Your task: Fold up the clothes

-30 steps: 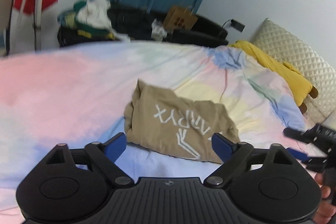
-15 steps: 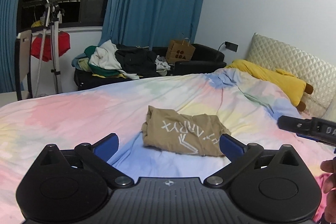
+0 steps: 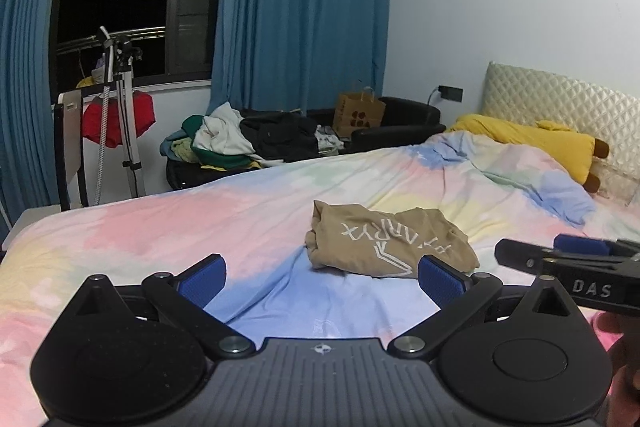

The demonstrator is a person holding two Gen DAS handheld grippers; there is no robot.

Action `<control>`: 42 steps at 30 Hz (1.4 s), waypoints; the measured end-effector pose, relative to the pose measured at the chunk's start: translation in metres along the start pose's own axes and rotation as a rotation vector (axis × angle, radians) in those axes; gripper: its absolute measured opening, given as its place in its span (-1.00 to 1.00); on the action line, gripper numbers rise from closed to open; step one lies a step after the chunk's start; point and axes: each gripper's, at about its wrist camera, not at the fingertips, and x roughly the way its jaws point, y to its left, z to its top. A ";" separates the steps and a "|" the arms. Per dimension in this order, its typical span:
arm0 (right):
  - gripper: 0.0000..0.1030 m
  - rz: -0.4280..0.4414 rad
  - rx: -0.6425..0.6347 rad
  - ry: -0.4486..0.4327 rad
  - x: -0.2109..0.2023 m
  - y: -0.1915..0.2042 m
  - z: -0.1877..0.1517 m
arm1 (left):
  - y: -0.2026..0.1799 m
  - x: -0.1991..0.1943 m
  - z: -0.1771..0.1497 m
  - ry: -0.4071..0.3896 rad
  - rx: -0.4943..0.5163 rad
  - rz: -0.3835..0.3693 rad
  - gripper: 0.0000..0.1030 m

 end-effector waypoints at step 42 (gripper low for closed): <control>0.66 -0.093 -0.064 -0.044 0.026 0.015 -0.036 | 0.027 0.018 -0.033 0.018 -0.075 0.069 0.99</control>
